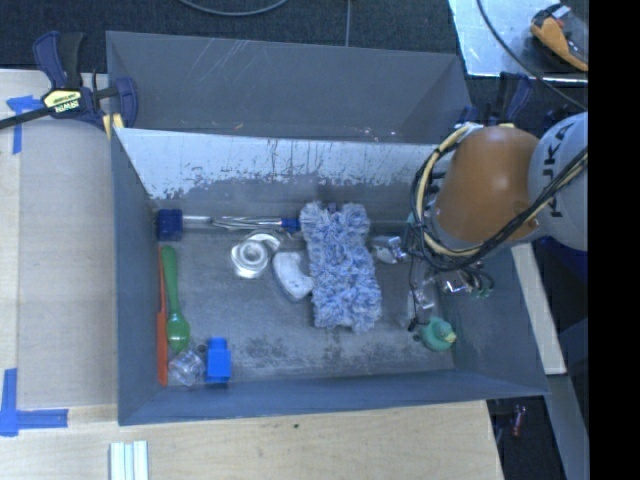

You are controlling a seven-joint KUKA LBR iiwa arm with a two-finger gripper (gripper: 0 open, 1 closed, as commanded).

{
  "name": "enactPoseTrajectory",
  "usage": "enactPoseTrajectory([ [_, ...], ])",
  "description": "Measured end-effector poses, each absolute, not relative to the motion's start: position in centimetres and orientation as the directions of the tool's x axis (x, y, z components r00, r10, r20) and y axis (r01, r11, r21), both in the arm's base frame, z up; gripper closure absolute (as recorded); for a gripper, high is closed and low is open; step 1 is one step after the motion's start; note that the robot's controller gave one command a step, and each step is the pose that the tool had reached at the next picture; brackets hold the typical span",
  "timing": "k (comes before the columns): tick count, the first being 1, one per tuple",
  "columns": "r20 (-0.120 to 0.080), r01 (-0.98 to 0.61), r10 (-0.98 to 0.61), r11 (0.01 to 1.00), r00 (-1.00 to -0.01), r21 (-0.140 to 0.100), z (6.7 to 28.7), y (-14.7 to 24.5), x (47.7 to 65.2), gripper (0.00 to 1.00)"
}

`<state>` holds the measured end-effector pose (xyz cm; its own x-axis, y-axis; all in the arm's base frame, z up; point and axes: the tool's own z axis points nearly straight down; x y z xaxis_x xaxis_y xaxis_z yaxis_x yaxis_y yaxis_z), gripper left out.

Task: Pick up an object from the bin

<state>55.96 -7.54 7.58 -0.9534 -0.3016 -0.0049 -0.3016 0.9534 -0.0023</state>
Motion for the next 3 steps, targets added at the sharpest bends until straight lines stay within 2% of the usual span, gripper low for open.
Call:
enactPoseTrajectory([
  [1, -0.007, -0.297, -0.297, 0.955, -0.955, -0.002, 7.4, -7.5, 56.2, 0.00],
  [2, -0.007, -0.721, -0.721, 0.693, -0.693, -0.006, 24.5, -10.8, 59.8, 1.00],
  [3, -0.011, -0.727, -0.727, 0.687, -0.687, -0.010, 21.8, -10.8, 58.7, 1.00],
])
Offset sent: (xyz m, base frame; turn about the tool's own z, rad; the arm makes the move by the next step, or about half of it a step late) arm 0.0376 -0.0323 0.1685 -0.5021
